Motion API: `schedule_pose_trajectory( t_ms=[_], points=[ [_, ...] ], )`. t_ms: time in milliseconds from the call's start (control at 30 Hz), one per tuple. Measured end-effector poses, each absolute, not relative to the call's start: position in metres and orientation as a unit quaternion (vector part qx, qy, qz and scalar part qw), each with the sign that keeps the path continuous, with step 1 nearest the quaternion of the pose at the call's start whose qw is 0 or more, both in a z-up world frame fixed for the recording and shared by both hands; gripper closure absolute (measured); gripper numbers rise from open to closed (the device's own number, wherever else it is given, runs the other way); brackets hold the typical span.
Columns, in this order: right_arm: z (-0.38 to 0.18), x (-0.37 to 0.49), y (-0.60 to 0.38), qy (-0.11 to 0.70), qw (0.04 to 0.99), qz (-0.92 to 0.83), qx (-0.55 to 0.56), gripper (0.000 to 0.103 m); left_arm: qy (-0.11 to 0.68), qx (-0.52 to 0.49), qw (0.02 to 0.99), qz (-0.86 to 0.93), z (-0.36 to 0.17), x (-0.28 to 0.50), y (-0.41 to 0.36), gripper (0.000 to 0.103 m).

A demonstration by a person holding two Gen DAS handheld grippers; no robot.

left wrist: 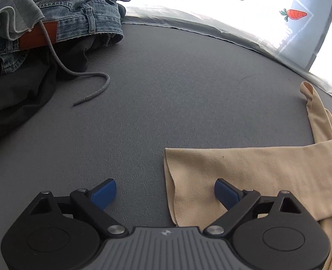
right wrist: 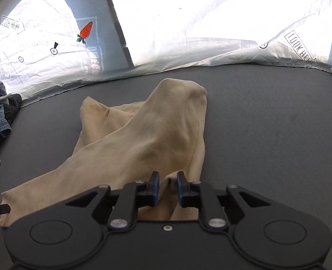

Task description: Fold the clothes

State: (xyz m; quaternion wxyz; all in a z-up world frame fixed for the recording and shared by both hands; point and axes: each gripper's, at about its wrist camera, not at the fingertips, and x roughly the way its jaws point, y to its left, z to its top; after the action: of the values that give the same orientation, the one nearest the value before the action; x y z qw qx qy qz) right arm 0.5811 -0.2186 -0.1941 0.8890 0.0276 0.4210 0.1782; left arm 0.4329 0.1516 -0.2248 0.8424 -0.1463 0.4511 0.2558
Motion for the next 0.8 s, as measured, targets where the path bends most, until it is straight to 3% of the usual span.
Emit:
schedule_pose_trajectory(
  t_ms=[133, 200, 300, 367, 400, 433, 467, 667, 800],
  points=[
    [-0.201, 0.585, -0.220, 0.427, 0.887, 0.173, 0.033, 0.077, 0.441, -0.144, 0.846, 0.263, -0.226, 0.433, 0.149, 0.009],
    [-0.204, 0.586, -0.220, 0.427, 0.887, 0.175, 0.032, 0.081, 0.434, -0.143, 0.849, 0.266, -0.226, 0.432, 0.148, 0.012],
    [-0.205, 0.586, -0.218, 0.426, 0.887, 0.177, 0.021, 0.087, 0.428, -0.143, 0.852, 0.265, -0.223, 0.432, 0.146, 0.024],
    [-0.204, 0.586, -0.219, 0.426, 0.887, 0.175, 0.024, 0.090, 0.430, -0.142, 0.855, 0.251, -0.220, 0.434, 0.143, 0.048],
    [-0.203, 0.585, -0.219, 0.426, 0.887, 0.175, 0.026, 0.091, 0.432, -0.140, 0.858, 0.241, -0.218, 0.435, 0.141, 0.054],
    [-0.203, 0.585, -0.218, 0.425, 0.888, 0.175, 0.026, 0.091, 0.433, -0.139, 0.860, 0.231, -0.217, 0.436, 0.139, 0.071],
    [-0.203, 0.585, -0.218, 0.424, 0.888, 0.175, 0.024, 0.092, 0.434, -0.131, 0.863, 0.223, -0.216, 0.438, 0.136, 0.095],
    [-0.193, 0.581, -0.221, 0.410, 0.894, 0.176, 0.021, 0.094, 0.428, -0.115, 0.873, 0.205, -0.209, 0.441, 0.127, 0.098],
    [-0.180, 0.576, -0.228, 0.391, 0.902, 0.177, 0.039, 0.094, 0.373, -0.128, 0.896, 0.205, -0.172, 0.438, 0.128, 0.098]
  ],
)
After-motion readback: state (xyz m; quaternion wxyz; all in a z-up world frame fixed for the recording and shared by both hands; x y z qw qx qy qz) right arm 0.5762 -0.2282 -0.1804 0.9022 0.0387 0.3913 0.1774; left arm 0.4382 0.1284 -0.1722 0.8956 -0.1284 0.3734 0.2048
